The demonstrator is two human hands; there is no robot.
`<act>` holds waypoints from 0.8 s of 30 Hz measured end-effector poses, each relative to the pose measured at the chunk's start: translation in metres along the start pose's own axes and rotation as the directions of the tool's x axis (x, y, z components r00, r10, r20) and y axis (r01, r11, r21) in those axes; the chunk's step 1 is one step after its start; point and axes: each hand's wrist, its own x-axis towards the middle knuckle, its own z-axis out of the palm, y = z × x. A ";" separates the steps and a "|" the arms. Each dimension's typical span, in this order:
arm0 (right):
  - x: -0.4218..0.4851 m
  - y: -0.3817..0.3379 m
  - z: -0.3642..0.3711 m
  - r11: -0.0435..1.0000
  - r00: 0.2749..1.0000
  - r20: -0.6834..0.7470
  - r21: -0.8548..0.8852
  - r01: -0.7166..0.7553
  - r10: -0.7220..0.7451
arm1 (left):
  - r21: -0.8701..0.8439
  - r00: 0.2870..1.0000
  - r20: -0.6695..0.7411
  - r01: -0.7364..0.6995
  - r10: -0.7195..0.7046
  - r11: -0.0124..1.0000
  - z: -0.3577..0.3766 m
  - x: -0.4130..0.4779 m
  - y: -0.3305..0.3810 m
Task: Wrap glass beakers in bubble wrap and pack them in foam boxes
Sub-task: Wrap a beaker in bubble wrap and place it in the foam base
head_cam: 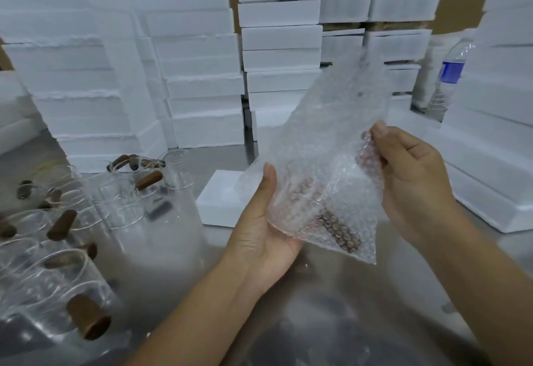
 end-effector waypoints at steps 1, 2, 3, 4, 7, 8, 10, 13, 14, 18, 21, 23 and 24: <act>-0.001 0.000 0.000 1.000 1.000 -0.004 -0.006 -0.008 0.008 | 0.005 1.000 -0.024 -0.014 0.015 1.000 0.000 0.000 0.000; -0.001 0.001 0.000 0.999 1.000 -0.002 -0.031 -0.009 0.009 | 0.016 0.998 -0.052 -0.033 0.033 0.999 0.001 0.001 0.001; -0.003 0.002 0.002 0.996 1.000 0.014 -0.085 0.003 -0.002 | 0.025 0.995 -0.079 -0.057 0.059 0.998 0.000 0.001 0.002; -0.005 0.003 0.003 0.987 0.999 0.049 -0.161 0.027 -0.019 | 0.028 0.991 -0.101 -0.084 0.086 0.996 0.000 0.002 0.005; -0.016 0.004 0.012 0.949 0.964 0.266 -0.302 0.090 -0.006 | 0.035 0.979 -0.116 -0.166 0.169 0.986 0.000 0.003 0.013; -0.020 0.005 0.015 0.941 0.942 0.334 -0.325 0.094 0.021 | 0.041 0.975 -0.116 -0.187 0.190 0.982 0.000 0.003 0.015; -0.026 0.008 0.018 0.918 0.916 0.394 -0.386 0.093 0.074 | 0.054 0.970 -0.115 -0.209 0.214 0.976 -0.002 0.004 0.019; -0.031 0.010 0.022 0.912 0.918 0.376 -0.408 0.040 0.128 | 0.115 0.967 -0.103 -0.219 0.231 0.969 -0.003 0.003 0.020; -0.031 0.010 0.023 0.914 0.928 0.351 -0.405 0.029 0.126 | 0.132 0.968 -0.096 -0.217 0.230 0.967 -0.002 0.003 0.020; -0.025 0.010 0.023 0.944 0.968 0.242 -0.330 0.018 0.066 | 0.271 0.979 -0.059 -0.173 0.196 0.947 0.001 0.001 0.019; -0.021 0.009 0.022 0.970 0.986 0.126 -0.229 -0.077 0.108 | 0.468 0.973 -0.059 -0.170 0.223 0.867 0.004 -0.001 0.024; -0.017 0.007 0.020 0.977 0.985 0.065 -0.150 -0.151 0.162 | 0.504 0.966 -0.086 -0.170 0.245 0.847 0.004 -0.002 0.031; -0.016 0.007 0.018 0.977 0.983 0.043 -0.124 -0.174 0.180 | 0.512 0.964 -0.095 -0.166 0.248 0.843 0.003 -0.003 0.034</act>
